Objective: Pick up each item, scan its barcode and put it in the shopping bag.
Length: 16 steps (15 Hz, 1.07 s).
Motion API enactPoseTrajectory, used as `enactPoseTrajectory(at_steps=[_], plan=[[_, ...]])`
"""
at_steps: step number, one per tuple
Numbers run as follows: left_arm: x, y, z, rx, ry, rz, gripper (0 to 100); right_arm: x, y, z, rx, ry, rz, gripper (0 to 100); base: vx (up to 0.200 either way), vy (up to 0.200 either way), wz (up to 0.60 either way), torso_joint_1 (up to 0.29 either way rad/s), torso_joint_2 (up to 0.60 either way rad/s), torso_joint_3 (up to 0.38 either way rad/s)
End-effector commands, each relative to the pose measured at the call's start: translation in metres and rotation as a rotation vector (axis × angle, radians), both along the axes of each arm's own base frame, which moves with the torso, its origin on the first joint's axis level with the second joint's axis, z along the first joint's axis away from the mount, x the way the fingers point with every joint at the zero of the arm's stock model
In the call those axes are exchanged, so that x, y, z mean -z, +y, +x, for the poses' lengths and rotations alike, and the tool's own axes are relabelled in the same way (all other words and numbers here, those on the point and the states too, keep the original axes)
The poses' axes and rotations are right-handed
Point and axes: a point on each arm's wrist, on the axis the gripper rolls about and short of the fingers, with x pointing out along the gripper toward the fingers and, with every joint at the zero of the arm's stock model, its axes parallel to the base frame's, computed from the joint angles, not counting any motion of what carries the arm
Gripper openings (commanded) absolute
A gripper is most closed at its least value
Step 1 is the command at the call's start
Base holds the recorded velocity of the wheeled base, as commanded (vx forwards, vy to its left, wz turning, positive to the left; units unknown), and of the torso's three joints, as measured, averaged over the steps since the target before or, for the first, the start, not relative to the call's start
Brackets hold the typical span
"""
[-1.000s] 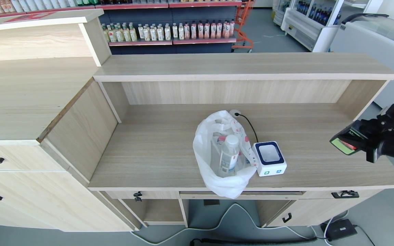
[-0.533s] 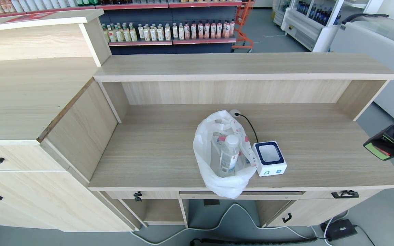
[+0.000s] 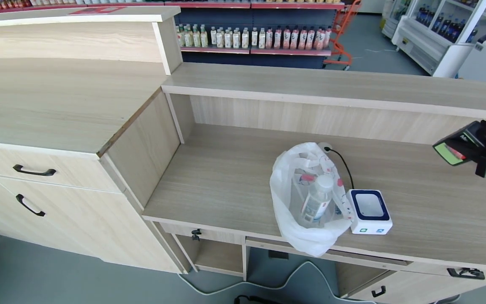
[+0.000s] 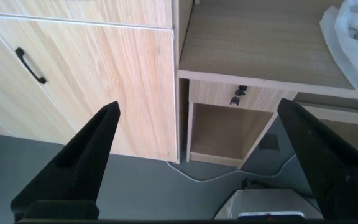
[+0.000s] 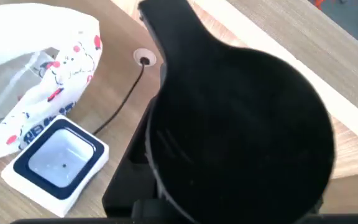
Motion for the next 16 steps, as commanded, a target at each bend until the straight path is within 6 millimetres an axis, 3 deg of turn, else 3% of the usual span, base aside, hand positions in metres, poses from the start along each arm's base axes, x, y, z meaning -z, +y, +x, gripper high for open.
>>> enactPoseTrajectory(at_steps=[1,3,8,11,16], plan=[[0.0,0.0,0.0,-0.001,0.0,0.0,100,0.004,0.019,0.033,-0.095,0.019,0.067,0,0.0,0.0,0.0,0.0,0.0,0.0],[0.0,0.0,0.0,-0.001,0.0,0.0,100,0.008,0.052,0.066,-0.213,0.09,0.234,0,0.0,0.0,0.0,0.0,0.0,0.0],[0.0,0.0,0.0,-0.001,0.0,0.0,100,0.043,0.103,0.094,-0.35,0.219,0.298,0,0.0,0.0,0.0,0.0,0.0,0.0],[0.0,0.0,0.0,-0.001,0.0,0.0,100,0.061,0.122,0.101,-0.394,0.273,0.305,0,0.0,0.0,0.0,0.0,0.0,0.0],[0.0,0.0,0.0,-0.001,0.0,0.0,100,0.086,0.135,0.116,-0.421,0.313,0.295,0,0.0,0.0,0.0,0.0,0.0,0.0]])
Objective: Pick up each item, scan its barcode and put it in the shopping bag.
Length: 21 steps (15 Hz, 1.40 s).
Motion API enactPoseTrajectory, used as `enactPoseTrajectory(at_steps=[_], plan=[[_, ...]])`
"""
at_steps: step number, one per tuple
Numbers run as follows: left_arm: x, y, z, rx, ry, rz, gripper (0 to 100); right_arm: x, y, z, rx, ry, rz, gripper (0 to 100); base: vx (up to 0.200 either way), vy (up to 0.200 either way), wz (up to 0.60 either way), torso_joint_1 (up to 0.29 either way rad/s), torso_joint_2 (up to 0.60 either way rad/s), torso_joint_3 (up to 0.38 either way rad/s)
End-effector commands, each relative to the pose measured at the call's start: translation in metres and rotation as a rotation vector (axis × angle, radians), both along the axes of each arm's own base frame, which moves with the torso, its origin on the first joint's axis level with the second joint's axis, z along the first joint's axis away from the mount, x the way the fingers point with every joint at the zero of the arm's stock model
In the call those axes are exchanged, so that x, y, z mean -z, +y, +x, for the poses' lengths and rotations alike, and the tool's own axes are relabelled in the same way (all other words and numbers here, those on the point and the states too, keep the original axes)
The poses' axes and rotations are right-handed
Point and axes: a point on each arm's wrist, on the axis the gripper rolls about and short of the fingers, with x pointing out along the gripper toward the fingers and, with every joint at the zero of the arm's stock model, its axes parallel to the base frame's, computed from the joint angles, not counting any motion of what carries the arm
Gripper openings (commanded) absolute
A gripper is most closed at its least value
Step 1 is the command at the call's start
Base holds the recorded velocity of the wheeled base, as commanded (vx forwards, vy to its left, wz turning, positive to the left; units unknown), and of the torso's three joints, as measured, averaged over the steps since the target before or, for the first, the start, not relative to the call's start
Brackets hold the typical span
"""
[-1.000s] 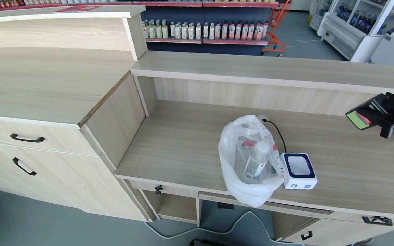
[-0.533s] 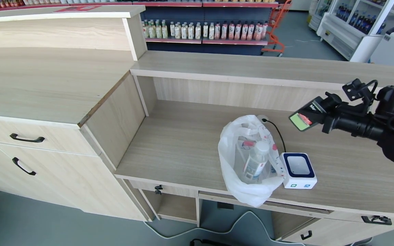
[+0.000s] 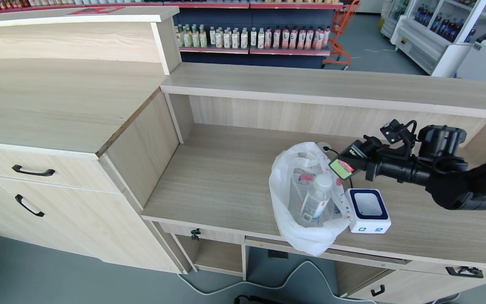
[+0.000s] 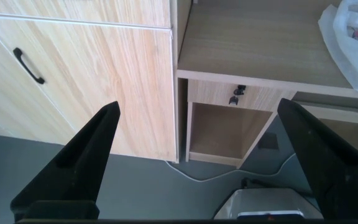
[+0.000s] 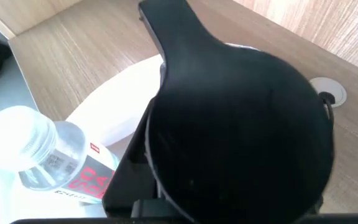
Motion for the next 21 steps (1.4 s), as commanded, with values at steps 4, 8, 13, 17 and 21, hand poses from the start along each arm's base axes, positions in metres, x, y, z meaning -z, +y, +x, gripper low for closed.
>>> enactPoseTrajectory(at_steps=[4,8,13,17,21], plan=[[0.0,0.0,0.0,0.0,0.0,0.0,100,0.033,0.005,0.019,-0.021,0.015,-0.045,0,0.0,0.0,0.0,0.0,0.0,0.0],[0.0,0.0,0.0,0.0,0.0,0.0,100,0.046,0.011,0.03,-0.038,0.019,-0.051,0,0.0,0.0,0.0,0.0,0.0,0.0],[0.0,0.0,0.0,0.0,0.0,0.0,100,0.042,0.033,0.044,-0.082,-0.013,-0.046,0,0.0,0.0,0.0,0.0,0.0,0.0],[0.0,0.0,0.0,0.0,0.0,0.0,100,0.059,0.046,0.05,-0.112,0.0,-0.053,0,0.0,0.0,0.0,0.0,0.0,0.0],[0.0,0.0,0.0,0.0,0.0,0.0,100,0.069,0.043,0.05,-0.109,0.01,-0.07,0,0.0,0.0,0.0,0.0,0.0,0.0]])
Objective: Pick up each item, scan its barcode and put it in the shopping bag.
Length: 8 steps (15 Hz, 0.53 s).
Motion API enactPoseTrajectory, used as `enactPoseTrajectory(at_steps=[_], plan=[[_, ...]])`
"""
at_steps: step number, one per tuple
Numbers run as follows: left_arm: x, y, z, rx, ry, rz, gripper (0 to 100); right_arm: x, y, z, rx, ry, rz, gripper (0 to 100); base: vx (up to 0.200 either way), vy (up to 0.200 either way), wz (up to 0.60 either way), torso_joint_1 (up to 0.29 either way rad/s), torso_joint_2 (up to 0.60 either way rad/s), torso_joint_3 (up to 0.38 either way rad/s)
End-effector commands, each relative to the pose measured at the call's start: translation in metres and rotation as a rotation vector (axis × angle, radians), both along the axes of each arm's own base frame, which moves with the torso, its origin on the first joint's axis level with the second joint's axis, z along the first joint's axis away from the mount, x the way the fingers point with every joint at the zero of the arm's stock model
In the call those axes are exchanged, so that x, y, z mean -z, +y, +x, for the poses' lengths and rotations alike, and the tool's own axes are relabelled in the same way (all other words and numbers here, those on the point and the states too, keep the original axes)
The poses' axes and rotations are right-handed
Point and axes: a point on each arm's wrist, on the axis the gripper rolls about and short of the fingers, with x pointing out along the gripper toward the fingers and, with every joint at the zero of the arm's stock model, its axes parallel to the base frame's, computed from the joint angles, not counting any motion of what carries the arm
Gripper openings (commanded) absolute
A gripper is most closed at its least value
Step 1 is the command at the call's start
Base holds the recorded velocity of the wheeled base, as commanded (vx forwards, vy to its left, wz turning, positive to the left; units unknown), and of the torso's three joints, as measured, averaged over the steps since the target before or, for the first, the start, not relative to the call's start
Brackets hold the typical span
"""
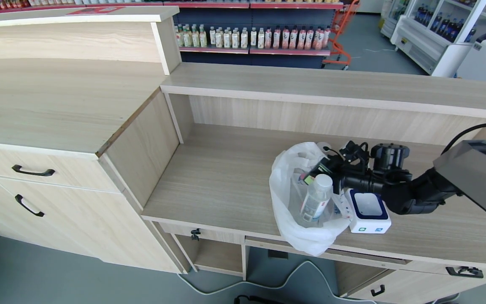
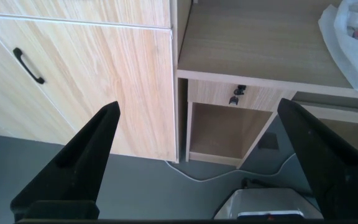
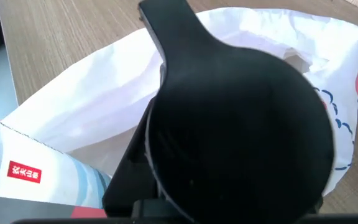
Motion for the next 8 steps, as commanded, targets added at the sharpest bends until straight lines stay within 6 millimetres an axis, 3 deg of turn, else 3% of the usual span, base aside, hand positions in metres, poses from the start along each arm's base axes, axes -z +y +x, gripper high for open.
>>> enactPoseTrajectory(at_steps=[1,8], plan=[[0.0,0.0,0.0,0.0,0.0,0.0,100,0.005,-0.001,0.001,0.001,0.008,-0.001,0,0.0,0.0,0.0,0.0,0.0,0.0],[0.0,0.0,0.0,0.0,0.0,0.0,100,0.017,-0.012,0.002,0.037,-0.015,-0.06,0,0.0,0.0,0.0,0.0,0.0,0.0]])
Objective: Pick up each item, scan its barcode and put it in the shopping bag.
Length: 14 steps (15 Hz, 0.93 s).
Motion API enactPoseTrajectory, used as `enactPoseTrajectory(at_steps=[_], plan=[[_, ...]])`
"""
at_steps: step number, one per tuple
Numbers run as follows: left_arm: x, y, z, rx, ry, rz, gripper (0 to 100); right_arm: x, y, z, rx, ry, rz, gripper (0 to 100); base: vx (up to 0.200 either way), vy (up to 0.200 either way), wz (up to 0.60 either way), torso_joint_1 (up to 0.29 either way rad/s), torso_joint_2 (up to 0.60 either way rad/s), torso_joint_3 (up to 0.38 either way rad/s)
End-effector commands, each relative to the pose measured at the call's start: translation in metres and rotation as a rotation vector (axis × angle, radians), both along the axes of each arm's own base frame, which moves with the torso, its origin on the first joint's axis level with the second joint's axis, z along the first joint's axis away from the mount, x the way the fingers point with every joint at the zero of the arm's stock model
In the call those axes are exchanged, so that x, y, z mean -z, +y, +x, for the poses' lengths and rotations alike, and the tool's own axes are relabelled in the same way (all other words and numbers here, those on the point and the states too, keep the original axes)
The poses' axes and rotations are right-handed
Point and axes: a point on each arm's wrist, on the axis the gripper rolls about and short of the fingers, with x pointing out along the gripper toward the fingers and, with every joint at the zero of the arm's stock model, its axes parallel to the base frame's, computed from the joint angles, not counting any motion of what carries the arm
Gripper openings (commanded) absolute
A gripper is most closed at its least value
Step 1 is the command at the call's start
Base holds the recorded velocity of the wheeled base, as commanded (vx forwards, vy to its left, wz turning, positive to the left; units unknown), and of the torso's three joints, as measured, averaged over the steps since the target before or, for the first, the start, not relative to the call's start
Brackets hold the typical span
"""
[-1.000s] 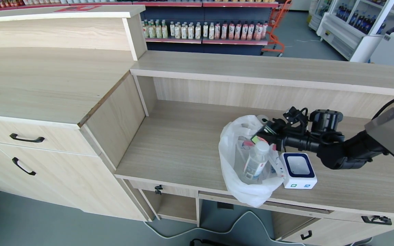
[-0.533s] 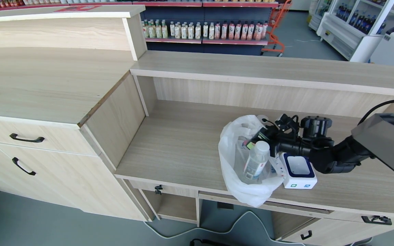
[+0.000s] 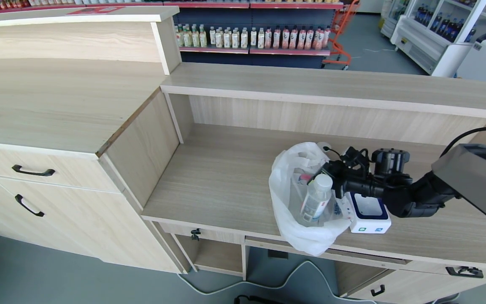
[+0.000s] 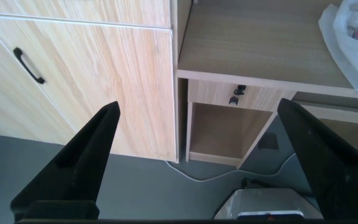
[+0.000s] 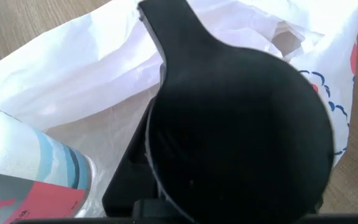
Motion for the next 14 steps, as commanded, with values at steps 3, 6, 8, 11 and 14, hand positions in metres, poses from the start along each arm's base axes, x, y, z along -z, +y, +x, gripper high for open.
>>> enactPoseTrajectory(at_steps=[3,6,8,11,14], plan=[[0.0,0.0,0.0,0.0,0.0,0.0,100,0.002,-0.001,-0.001,0.003,0.003,-0.005,0,0.0,0.0,0.0,0.0,0.0,0.0],[0.0,0.0,0.0,0.0,0.0,0.0,100,0.002,-0.001,-0.002,0.003,0.006,-0.005,100,0.0,0.0,0.0,0.0,0.0,0.0],[0.0,0.0,0.0,0.0,0.0,0.0,100,-0.005,-0.001,-0.003,0.002,-0.007,-0.002,100,0.0,0.0,0.0,0.0,0.0,0.0],[0.0,0.0,0.0,0.0,0.0,0.0,100,-0.032,-0.01,-0.015,0.028,-0.018,0.024,100,0.0,0.0,0.0,0.0,0.0,0.0],[0.0,0.0,0.0,0.0,0.0,0.0,100,-0.07,-0.024,-0.044,0.065,-0.041,0.048,100,0.0,0.0,0.0,0.0,0.0,0.0]])
